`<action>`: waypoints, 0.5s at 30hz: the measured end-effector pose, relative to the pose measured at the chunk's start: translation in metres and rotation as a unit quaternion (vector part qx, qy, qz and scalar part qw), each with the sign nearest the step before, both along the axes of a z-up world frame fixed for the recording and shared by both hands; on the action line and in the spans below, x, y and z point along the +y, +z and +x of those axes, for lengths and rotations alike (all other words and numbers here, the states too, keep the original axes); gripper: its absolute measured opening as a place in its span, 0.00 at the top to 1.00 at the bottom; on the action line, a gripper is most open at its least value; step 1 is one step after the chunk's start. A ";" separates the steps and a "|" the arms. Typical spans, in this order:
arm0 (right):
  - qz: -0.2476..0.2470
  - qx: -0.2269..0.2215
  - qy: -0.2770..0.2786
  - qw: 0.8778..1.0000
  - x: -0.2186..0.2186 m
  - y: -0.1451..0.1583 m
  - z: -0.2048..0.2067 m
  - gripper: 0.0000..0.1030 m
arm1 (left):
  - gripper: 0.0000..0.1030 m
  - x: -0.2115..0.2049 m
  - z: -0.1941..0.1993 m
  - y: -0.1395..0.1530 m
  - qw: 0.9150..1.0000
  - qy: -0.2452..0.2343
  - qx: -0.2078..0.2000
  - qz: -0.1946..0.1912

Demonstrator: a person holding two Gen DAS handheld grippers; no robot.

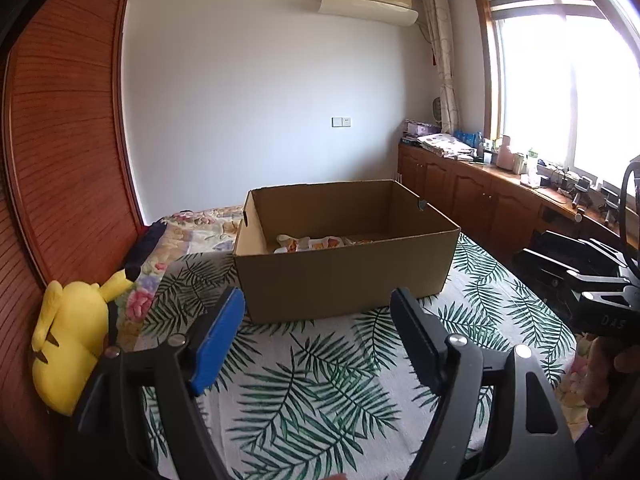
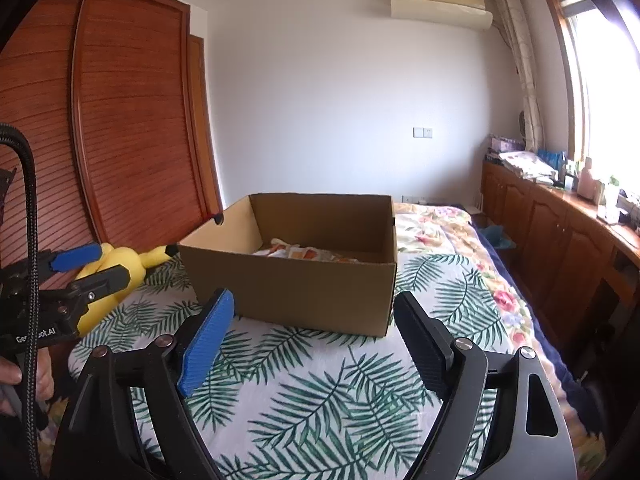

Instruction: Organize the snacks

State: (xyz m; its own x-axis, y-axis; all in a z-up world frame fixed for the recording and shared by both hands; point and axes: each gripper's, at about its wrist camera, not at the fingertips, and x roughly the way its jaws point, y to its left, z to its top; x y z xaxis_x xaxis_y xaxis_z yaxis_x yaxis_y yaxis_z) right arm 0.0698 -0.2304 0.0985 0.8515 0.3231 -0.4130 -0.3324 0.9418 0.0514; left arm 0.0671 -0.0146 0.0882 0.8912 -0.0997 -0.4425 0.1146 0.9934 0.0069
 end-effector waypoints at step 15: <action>-0.002 -0.005 -0.017 1.000 -0.001 -0.010 -0.016 0.00 | 0.00 0.000 -0.015 -0.012 0.999 0.029 -0.011 -0.013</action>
